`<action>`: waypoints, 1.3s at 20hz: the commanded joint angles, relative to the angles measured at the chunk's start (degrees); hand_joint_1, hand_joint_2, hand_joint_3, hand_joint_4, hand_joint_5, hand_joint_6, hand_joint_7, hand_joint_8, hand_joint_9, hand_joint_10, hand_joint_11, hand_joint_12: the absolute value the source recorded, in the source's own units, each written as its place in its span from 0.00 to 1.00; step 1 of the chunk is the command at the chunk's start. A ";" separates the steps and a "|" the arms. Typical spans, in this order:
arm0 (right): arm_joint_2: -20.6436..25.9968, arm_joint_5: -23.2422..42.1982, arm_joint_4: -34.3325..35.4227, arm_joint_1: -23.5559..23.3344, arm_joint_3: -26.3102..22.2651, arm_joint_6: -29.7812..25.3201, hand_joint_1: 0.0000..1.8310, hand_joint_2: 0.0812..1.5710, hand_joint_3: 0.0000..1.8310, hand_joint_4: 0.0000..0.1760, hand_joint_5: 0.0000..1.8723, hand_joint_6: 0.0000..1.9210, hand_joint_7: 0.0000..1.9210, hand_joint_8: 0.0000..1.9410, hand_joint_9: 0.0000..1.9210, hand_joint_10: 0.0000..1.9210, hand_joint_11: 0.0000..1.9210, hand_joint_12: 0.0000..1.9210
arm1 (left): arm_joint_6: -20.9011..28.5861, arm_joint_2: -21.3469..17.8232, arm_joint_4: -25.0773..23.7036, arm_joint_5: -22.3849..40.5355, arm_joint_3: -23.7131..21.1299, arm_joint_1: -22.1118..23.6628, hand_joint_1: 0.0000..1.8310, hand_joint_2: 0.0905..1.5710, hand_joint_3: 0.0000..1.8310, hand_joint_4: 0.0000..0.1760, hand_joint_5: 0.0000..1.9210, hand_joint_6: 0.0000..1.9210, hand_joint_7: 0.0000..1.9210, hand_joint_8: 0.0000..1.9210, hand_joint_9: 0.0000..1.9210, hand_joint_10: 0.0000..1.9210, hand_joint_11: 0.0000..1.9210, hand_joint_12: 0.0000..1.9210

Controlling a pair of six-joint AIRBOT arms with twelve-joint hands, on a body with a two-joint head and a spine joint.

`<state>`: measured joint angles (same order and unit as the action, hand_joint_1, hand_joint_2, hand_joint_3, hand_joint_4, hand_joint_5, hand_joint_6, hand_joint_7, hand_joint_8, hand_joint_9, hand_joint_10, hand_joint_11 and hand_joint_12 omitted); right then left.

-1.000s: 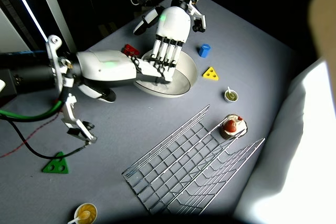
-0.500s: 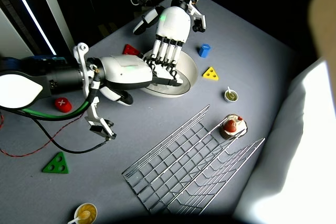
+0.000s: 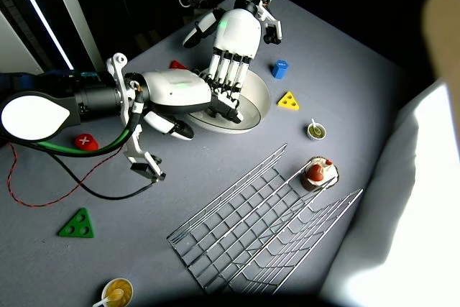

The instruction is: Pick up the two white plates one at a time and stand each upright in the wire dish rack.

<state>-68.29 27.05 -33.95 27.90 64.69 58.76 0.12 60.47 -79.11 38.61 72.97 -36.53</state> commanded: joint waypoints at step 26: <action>10.58 1.73 3.27 -12.89 -11.23 -26.75 0.82 0.65 0.00 0.00 0.53 0.49 0.57 0.25 0.59 0.36 0.55 0.67 | -0.12 -10.99 12.18 7.93 2.65 9.58 0.00 0.57 0.00 0.00 0.03 0.00 0.05 0.00 0.05 0.00 0.08 0.01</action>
<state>-58.13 22.09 -32.10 15.79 53.65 31.07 -0.08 50.02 -70.70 43.55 75.57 -27.55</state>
